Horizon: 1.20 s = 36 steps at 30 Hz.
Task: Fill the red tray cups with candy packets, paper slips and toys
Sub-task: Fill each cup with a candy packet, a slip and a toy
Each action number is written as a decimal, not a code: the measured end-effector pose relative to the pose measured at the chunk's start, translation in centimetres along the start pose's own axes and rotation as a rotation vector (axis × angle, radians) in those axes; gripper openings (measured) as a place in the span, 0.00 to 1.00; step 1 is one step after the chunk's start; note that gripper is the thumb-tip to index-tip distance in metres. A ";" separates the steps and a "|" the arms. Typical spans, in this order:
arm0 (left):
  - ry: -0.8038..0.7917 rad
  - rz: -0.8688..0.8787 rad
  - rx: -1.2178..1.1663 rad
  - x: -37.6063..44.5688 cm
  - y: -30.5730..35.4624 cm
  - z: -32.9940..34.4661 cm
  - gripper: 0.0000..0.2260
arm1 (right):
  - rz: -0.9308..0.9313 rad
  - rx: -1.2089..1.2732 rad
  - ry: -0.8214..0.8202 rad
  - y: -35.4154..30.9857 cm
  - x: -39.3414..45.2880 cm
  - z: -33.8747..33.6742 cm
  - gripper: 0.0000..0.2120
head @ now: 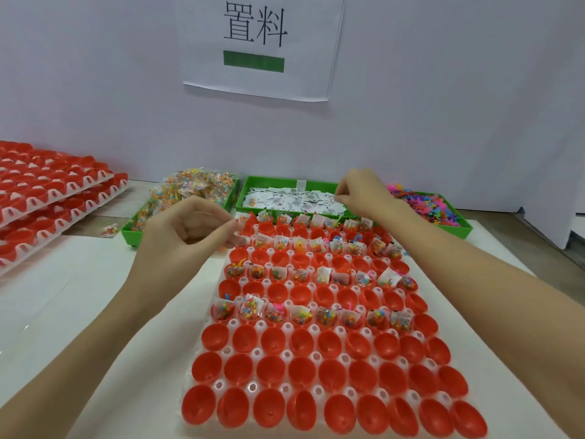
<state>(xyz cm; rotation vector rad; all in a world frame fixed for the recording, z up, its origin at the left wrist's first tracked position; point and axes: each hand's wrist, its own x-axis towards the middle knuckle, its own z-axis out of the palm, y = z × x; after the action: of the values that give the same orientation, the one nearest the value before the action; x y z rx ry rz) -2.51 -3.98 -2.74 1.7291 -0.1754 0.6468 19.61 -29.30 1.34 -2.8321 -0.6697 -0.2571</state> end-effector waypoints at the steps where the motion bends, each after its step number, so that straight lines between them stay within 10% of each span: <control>1: 0.009 -0.008 -0.032 0.0 0.1 0.0 0.08 | 0.016 -0.049 -0.019 0.1 0.5 0.4 0.09; 23: -0.026 -0.059 -0.024 -0.3 0.1 0.7 0.05 | 0.120 -0.047 -0.158 -0.2 1.5 2.2 0.17; 36: -0.024 -0.090 -0.004 -0.3 -0.1 0.6 0.05 | 0.266 0.496 -0.005 1.6 0.4 0.2 0.09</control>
<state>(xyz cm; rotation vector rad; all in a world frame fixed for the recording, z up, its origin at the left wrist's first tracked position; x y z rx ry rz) -2.58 -4.59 -3.04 1.7315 -0.1146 0.5595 20.68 -30.46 0.98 -2.4037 -0.2956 -0.0297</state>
